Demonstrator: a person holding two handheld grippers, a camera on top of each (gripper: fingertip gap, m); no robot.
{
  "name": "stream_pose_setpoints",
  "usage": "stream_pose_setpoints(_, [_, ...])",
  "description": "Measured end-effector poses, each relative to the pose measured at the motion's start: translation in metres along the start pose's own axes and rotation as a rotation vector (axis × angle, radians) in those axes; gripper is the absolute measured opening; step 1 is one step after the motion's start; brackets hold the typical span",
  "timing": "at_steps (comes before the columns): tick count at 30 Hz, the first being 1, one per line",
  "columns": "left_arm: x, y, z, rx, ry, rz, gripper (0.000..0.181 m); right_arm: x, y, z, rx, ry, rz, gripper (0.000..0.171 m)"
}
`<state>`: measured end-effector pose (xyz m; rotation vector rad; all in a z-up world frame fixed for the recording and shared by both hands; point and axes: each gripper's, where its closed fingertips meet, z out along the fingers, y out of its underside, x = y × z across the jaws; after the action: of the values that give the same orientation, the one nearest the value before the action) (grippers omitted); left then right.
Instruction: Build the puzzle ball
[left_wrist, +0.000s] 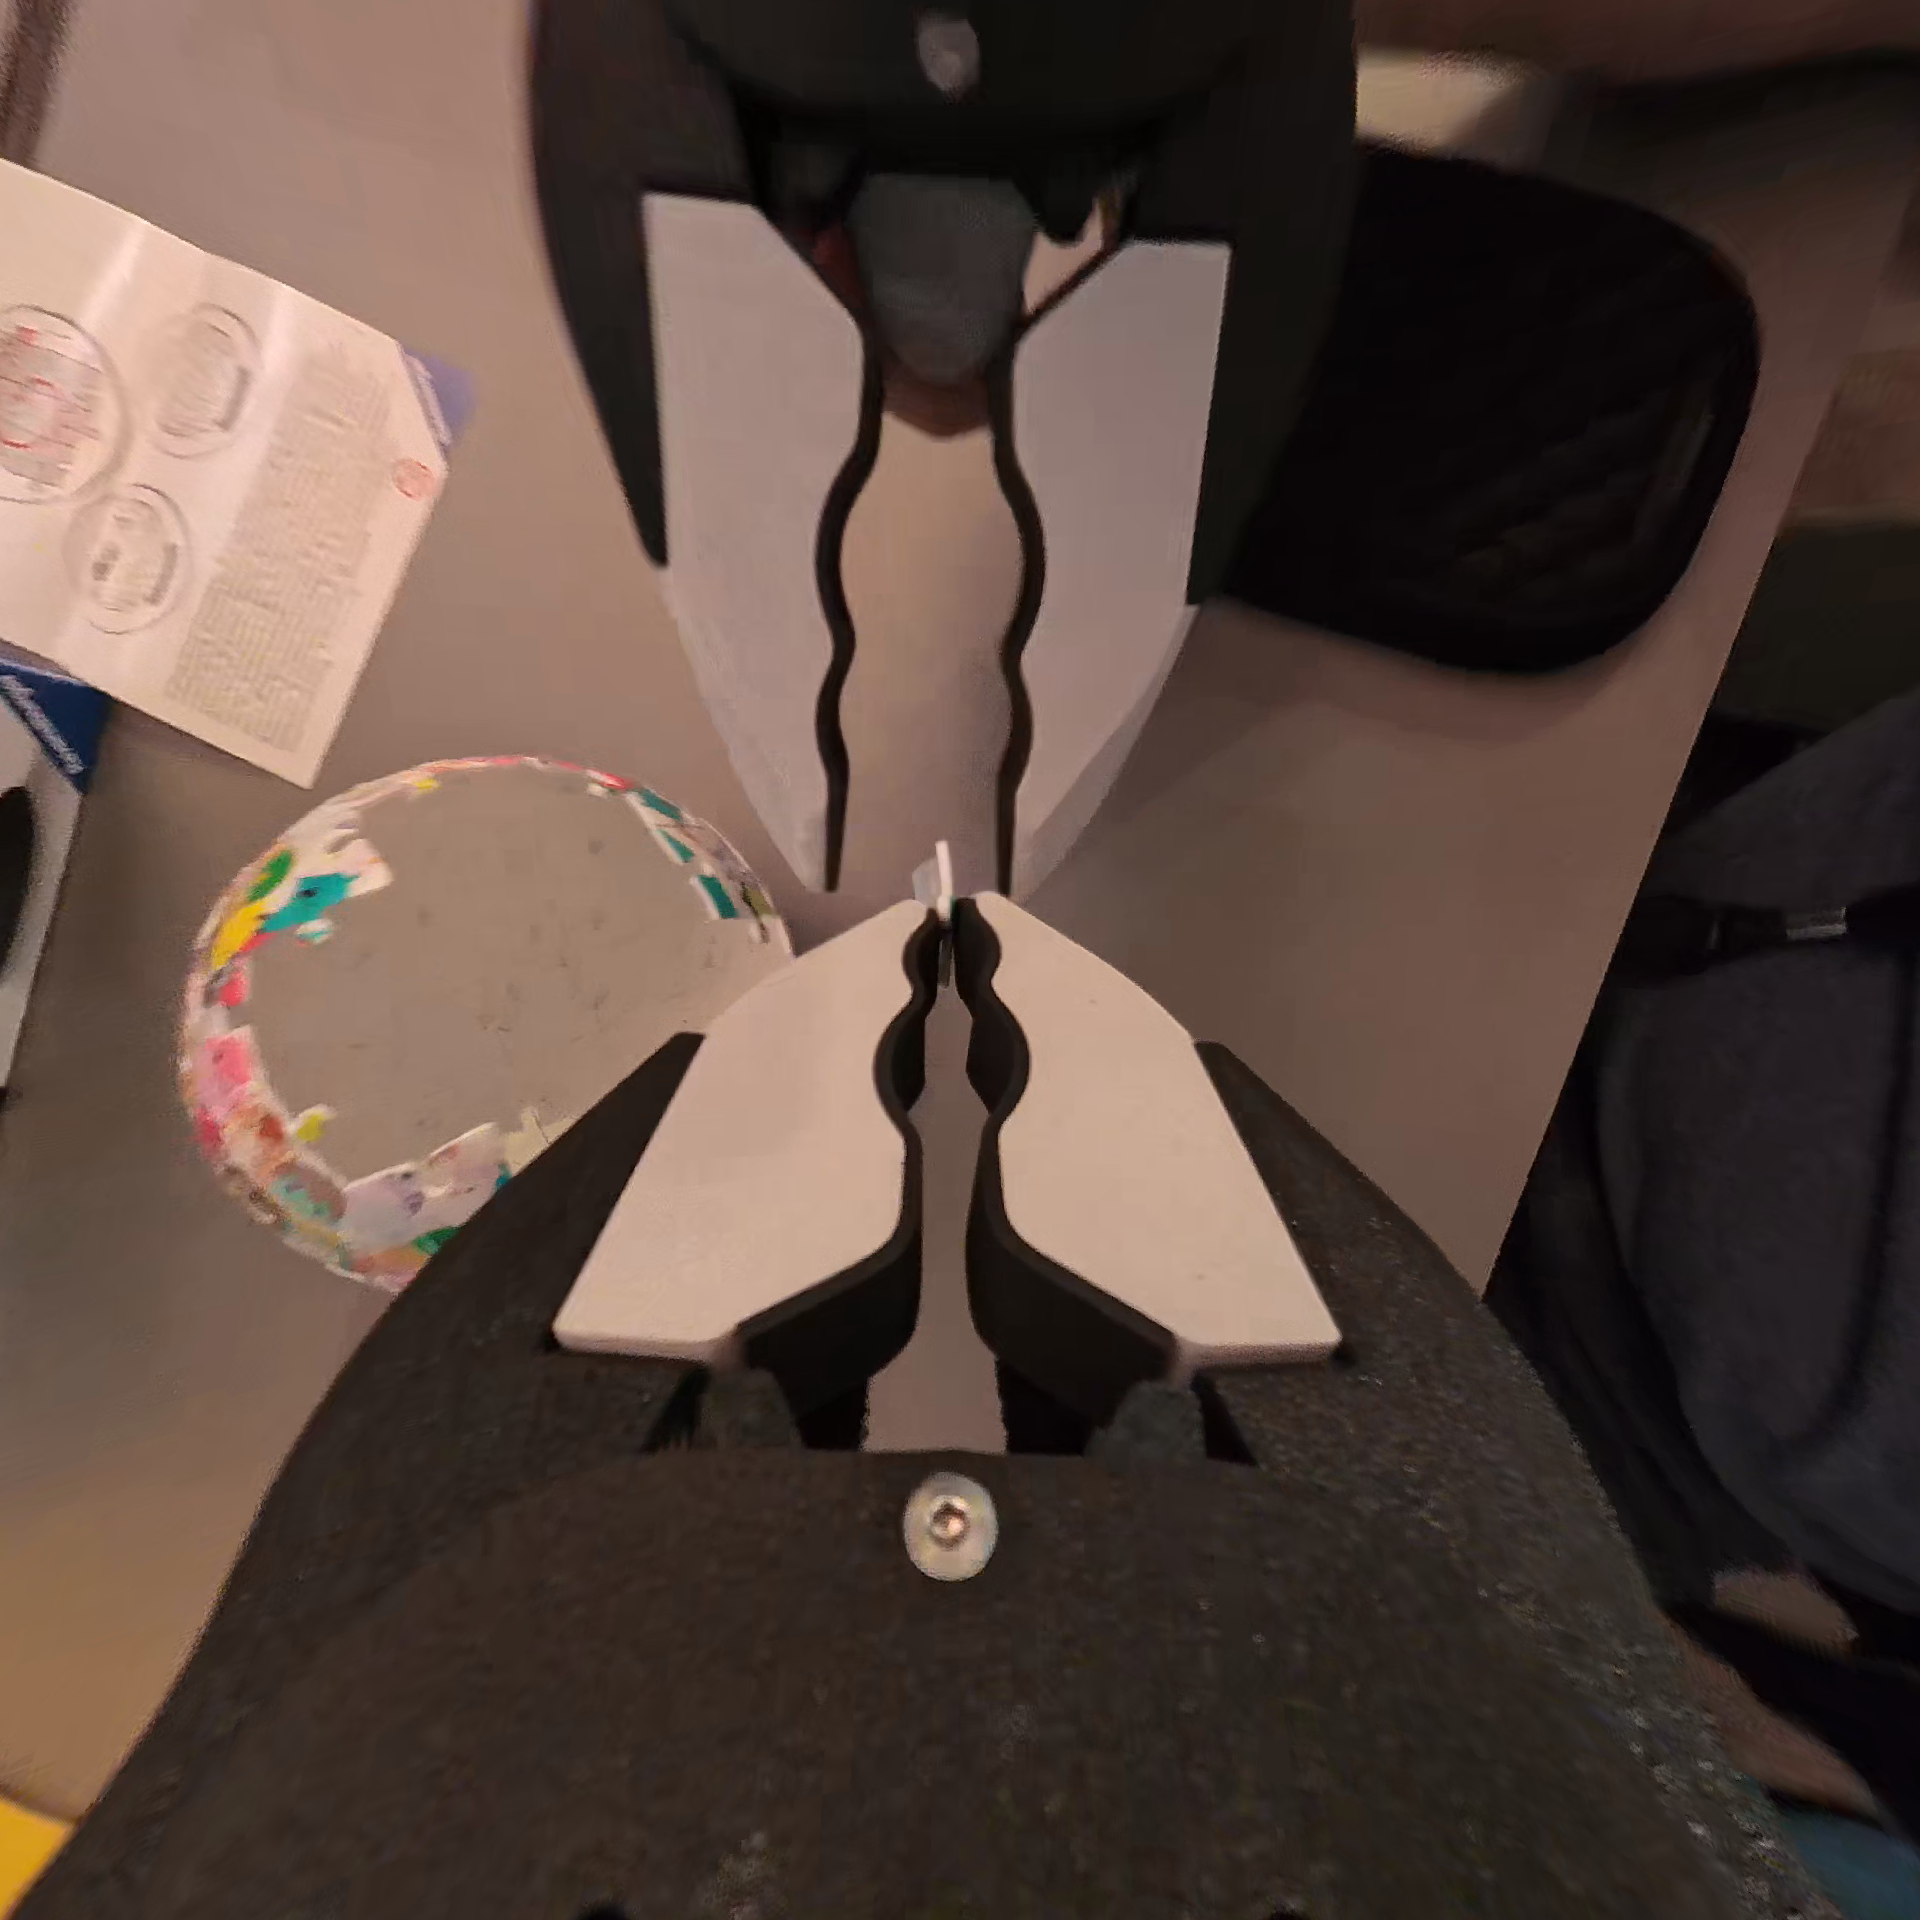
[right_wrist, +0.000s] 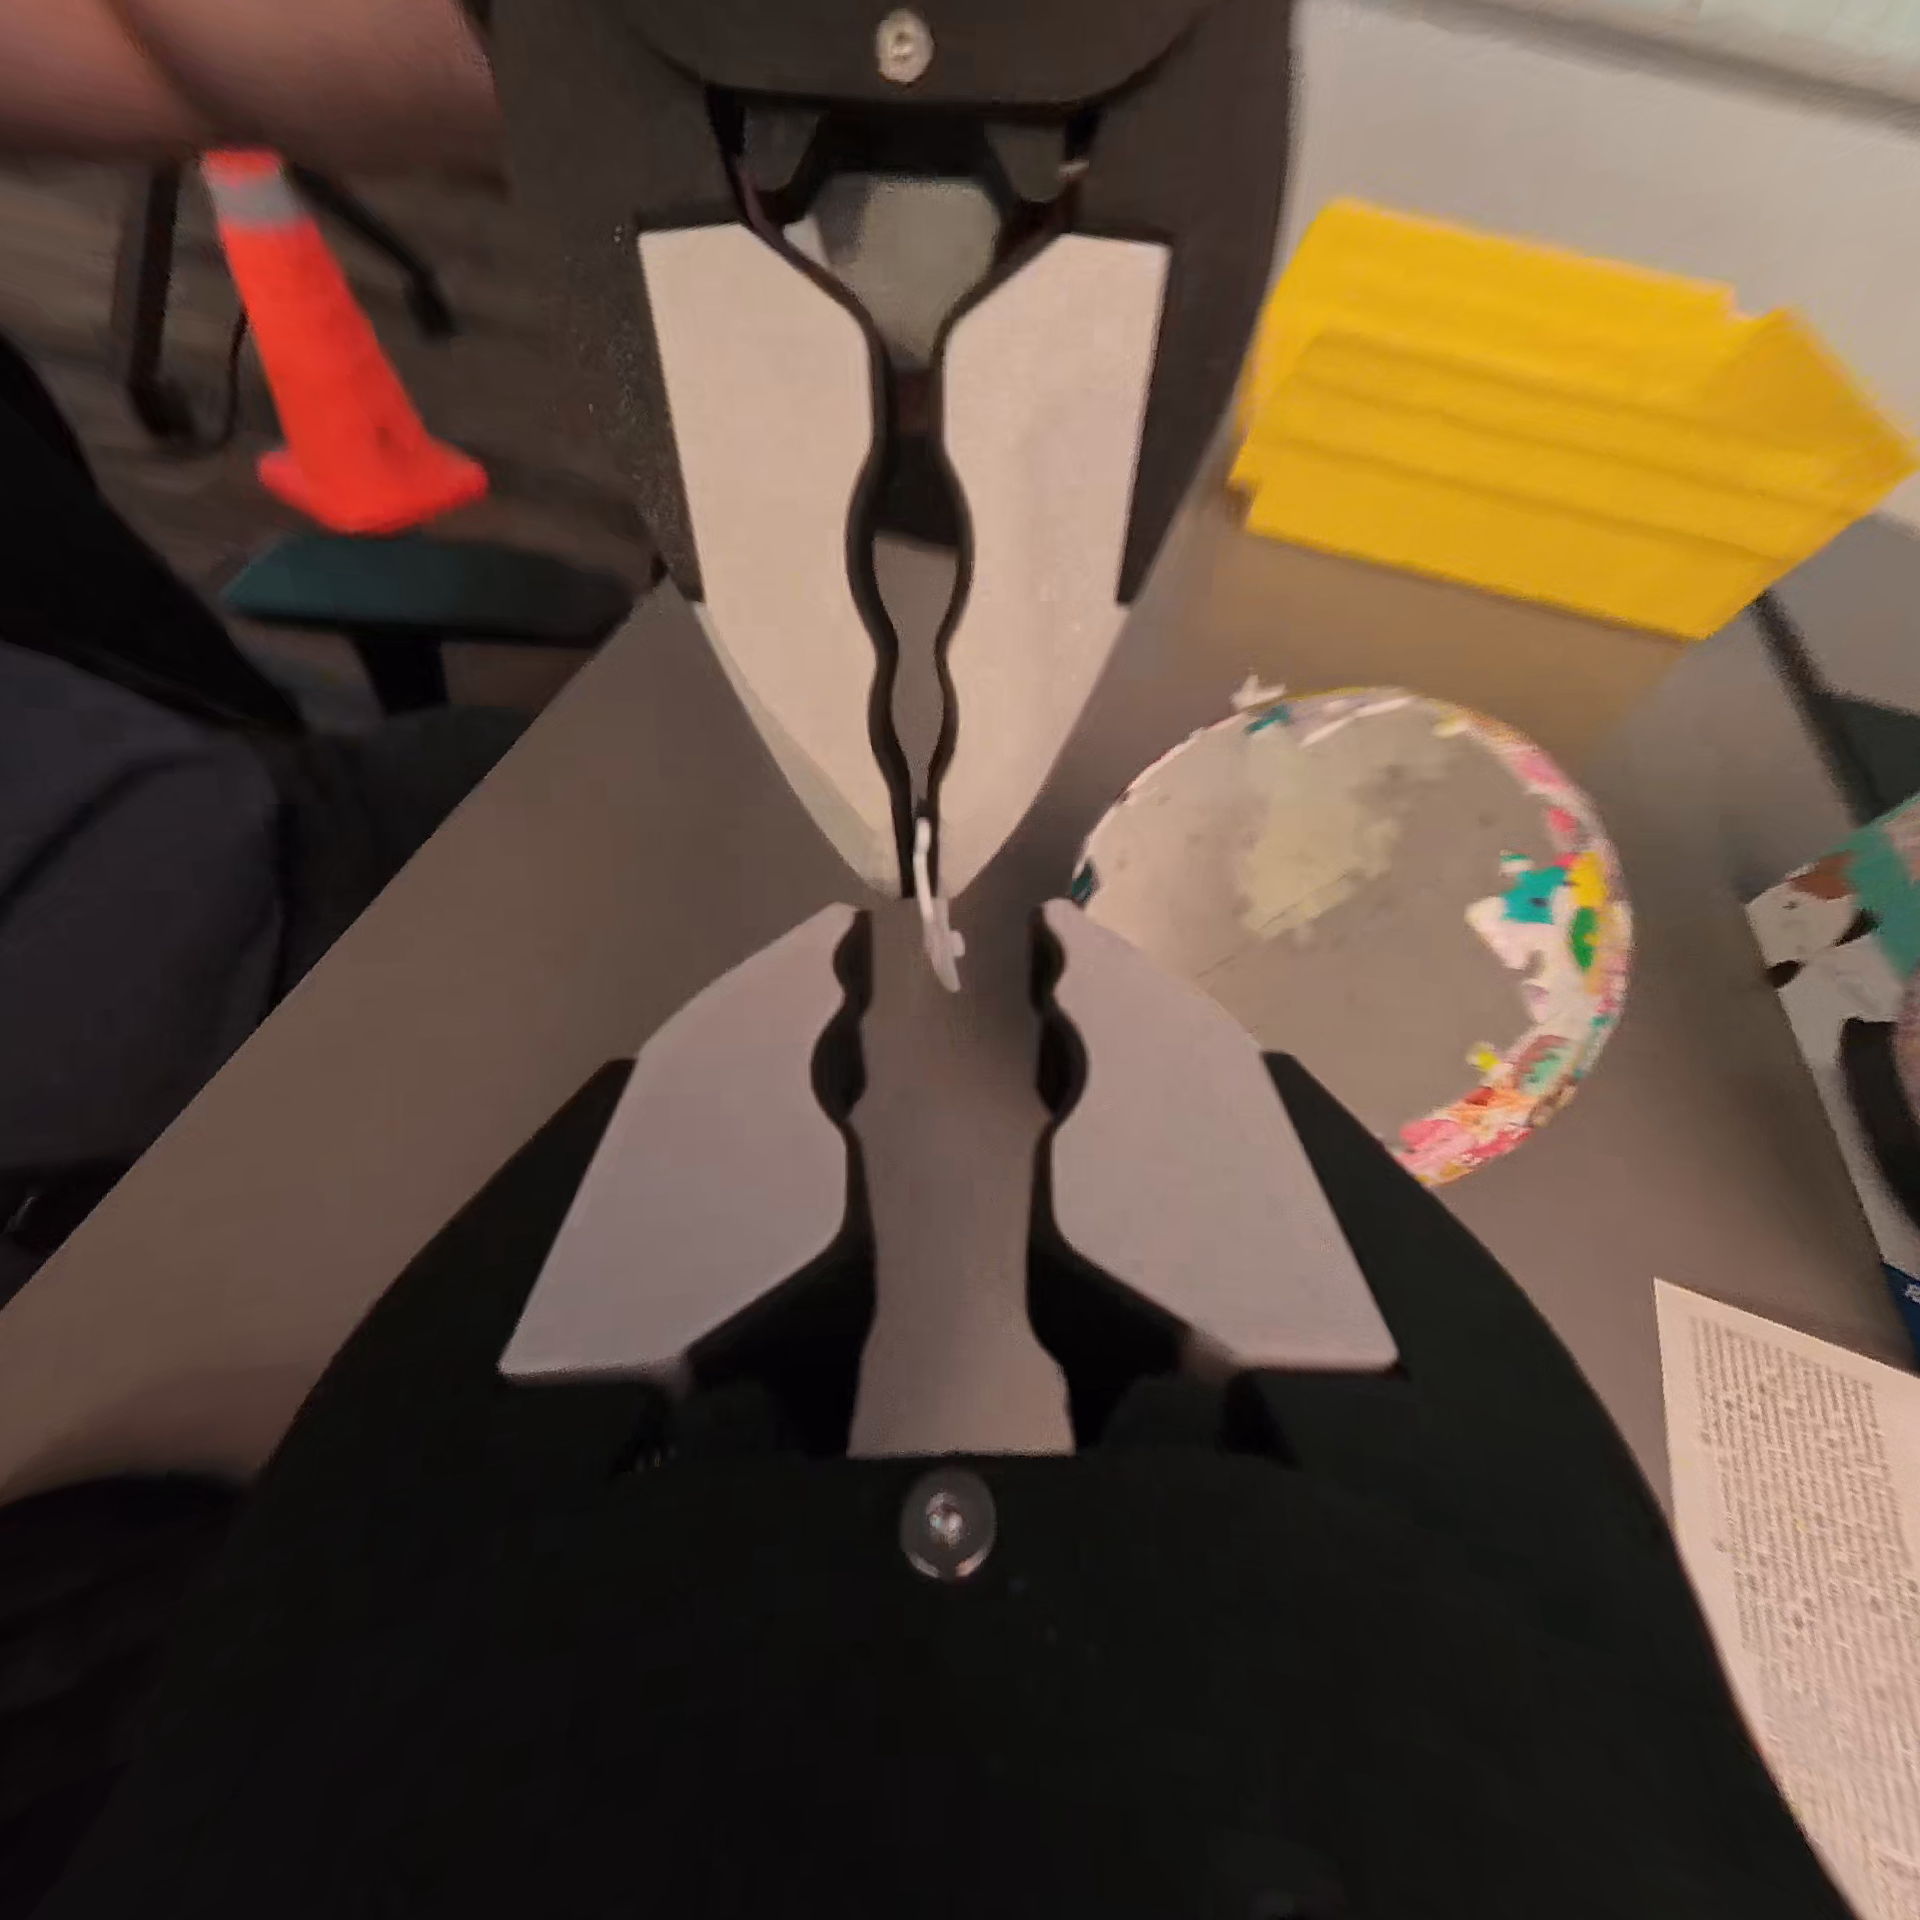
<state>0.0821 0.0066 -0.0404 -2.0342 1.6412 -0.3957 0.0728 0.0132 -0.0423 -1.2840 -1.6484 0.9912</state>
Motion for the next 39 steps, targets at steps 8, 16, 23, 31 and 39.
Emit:
stream_pose_setpoints(8, [-0.005,-0.018,-0.032,0.261,0.086,-0.225,0.002,0.007,-0.02,-0.016,0.406,-0.04,0.245,0.012])
stream_pose_setpoints(16, [0.001,-0.024,-0.029,0.331,0.192,-0.281,0.002,-0.006,-0.013,-0.001,0.332,-0.065,0.201,0.002])
stream_pose_setpoints(23, [-0.006,-0.021,-0.029,0.329,0.174,-0.283,0.002,-0.005,-0.02,-0.011,0.423,-0.132,0.273,0.003])
stream_pose_setpoints(31, [-0.009,0.0,-0.015,0.201,0.101,-0.261,0.002,0.009,-0.021,-0.023,0.343,0.029,0.131,0.008])
stream_pose_setpoints(39, [-0.004,0.003,-0.002,0.103,0.07,-0.204,0.002,0.007,-0.013,-0.011,0.107,-0.019,0.098,0.012])
